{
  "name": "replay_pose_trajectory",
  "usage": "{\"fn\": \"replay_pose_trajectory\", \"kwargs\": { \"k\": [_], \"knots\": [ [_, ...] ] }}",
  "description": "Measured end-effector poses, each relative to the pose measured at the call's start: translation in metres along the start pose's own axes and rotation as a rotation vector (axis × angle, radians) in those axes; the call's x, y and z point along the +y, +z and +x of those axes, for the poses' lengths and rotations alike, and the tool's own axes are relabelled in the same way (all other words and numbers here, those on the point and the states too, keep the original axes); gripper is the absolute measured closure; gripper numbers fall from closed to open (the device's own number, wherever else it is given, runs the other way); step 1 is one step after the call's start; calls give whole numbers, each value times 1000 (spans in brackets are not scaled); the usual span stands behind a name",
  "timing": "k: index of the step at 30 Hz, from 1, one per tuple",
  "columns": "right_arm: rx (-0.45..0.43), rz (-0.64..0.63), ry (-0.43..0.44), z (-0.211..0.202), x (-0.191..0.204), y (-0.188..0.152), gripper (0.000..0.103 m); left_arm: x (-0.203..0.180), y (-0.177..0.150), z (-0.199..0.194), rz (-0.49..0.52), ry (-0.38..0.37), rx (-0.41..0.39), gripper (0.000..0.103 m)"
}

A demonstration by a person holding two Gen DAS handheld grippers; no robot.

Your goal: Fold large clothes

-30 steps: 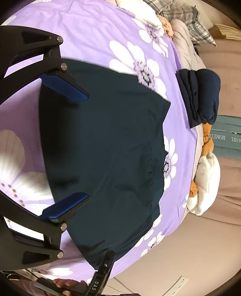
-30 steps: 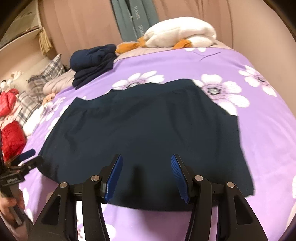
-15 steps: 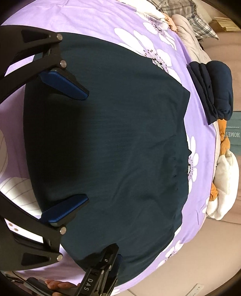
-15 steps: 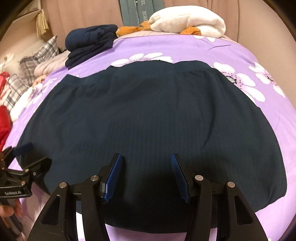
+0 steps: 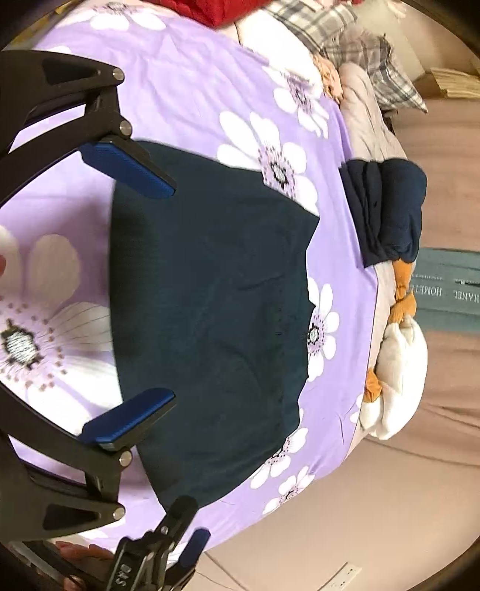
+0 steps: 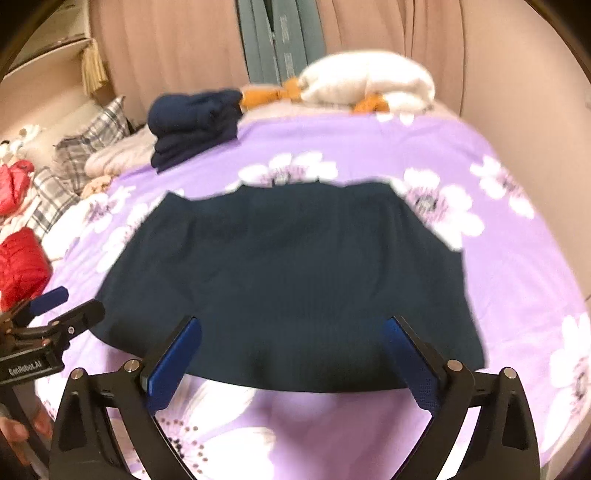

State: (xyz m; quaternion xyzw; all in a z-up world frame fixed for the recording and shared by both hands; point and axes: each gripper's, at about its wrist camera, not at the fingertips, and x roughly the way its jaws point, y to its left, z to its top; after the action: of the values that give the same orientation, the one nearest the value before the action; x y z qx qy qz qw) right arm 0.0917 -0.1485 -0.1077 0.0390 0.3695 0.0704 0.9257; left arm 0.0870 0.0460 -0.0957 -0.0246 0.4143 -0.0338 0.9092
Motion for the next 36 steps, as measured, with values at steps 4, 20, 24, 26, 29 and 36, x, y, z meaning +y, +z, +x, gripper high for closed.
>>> {"fn": "replay_pose_trajectory", "kwargs": {
  "k": [4,20,24,26,29,36],
  "knots": [
    [-52,10,1,-36,0,5,1,-7,-2,-25,3,62,-9,0],
    [-131,25,29,-104,9,29,1,-14,7,-114,21,107,-86,0],
    [-133,29,37,-106,11,27,1,-17,7,-123,23,113,-111,0],
    [-123,28,42,-105,13,23,1,-18,6,-124,25,114,-114,0],
    [-109,18,42,-103,17,19,1,-22,4,-127,34,129,-129,0],
    [-71,29,34,-93,21,8,1,-24,-6,-124,36,173,-145,0]
  ]
}}
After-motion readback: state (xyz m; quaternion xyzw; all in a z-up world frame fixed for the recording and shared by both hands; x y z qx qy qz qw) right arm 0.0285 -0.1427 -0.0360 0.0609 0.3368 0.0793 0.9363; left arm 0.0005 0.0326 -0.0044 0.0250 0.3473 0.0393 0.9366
